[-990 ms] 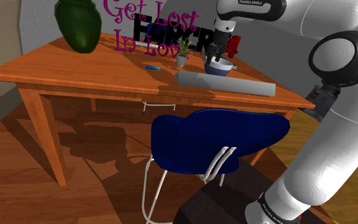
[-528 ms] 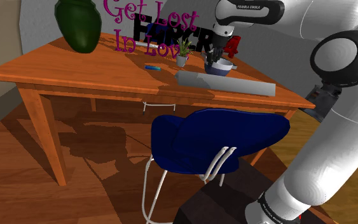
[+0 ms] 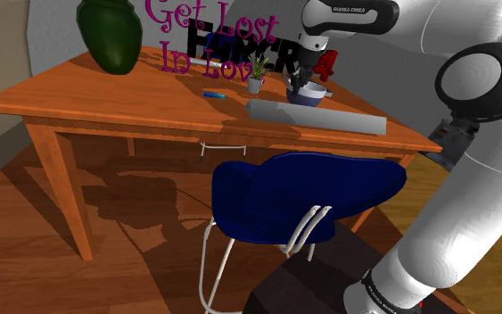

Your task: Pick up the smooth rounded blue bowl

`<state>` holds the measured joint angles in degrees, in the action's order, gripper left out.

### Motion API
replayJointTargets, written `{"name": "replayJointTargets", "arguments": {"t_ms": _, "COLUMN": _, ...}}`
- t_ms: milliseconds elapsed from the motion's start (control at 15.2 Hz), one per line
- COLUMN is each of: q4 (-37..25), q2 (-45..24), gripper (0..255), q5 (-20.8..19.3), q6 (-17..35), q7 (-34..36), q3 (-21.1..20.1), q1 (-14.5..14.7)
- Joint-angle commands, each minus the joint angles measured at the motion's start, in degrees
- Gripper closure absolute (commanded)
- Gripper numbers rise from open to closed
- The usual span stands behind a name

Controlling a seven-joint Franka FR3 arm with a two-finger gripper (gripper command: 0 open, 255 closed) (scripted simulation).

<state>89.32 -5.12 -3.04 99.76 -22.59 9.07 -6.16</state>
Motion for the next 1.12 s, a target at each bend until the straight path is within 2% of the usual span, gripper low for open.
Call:
{"name": "replayJointTargets", "arguments": {"t_ms": 0, "q4": -1.0, "q2": -0.2, "gripper": 255, "q5": 0.0, "q6": -0.8, "q7": -0.1, "q3": 0.0, "q1": 0.0}}
{"name": "replayJointTargets", "arguments": {"t_ms": 924, "q4": -17.6, "q2": -4.4, "gripper": 255, "q5": 0.8, "q6": -13.2, "q7": -1.1, "q3": 0.2, "q1": -0.4}}
{"name": "replayJointTargets", "arguments": {"t_ms": 1056, "q4": -17.8, "q2": -4.5, "gripper": 255, "q5": 0.8, "q6": -13.4, "q7": -1.2, "q3": 0.2, "q1": -0.5}}
